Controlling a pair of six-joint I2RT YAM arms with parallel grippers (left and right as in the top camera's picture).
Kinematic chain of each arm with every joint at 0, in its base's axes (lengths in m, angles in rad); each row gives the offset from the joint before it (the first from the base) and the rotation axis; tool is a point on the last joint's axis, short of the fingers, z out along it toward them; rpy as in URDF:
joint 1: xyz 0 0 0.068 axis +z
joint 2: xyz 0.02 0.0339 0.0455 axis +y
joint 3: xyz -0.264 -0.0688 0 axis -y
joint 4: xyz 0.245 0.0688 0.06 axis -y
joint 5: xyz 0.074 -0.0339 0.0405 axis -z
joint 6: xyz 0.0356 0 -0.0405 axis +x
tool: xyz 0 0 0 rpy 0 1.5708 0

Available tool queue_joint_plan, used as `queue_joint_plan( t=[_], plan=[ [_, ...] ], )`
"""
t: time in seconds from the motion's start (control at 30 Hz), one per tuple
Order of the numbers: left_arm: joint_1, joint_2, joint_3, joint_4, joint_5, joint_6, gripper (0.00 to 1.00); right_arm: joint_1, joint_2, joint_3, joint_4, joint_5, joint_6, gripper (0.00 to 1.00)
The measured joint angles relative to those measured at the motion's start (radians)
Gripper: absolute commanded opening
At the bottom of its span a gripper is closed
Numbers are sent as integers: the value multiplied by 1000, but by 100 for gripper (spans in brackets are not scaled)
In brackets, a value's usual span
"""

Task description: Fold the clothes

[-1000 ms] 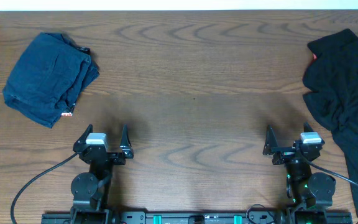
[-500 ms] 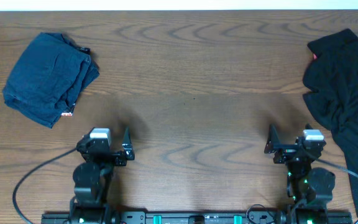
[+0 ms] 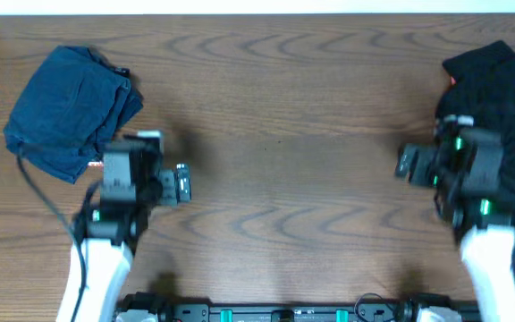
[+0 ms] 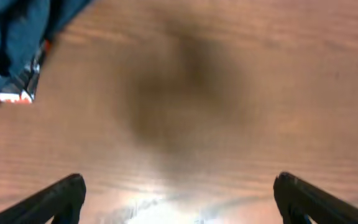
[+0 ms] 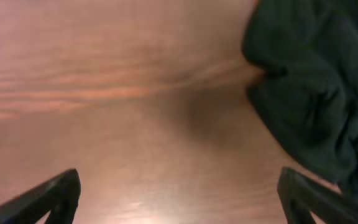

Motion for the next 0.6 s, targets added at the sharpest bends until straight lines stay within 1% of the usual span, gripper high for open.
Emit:
queue_joint_plan(
  t=[0.1, 0.27, 0.4, 0.5, 0.6],
  plan=[
    [0, 72, 73, -29, 0, 0, 98, -18, 153, 122, -3, 8, -5, 99],
    [0, 97, 92, -29, 0, 0, 98, -65, 294, 203, 171, 120, -8, 99],
    [0, 97, 92, -30, 0, 0, 98, -181, 352, 209, 311, 212, -10, 99],
    [0, 97, 92, -31, 0, 0, 98, -282, 385, 211, 351, 237, -10, 99],
    [0, 97, 92, -29, 0, 0, 98, -383, 431, 212, 381, 241, -16, 94]
  ],
)
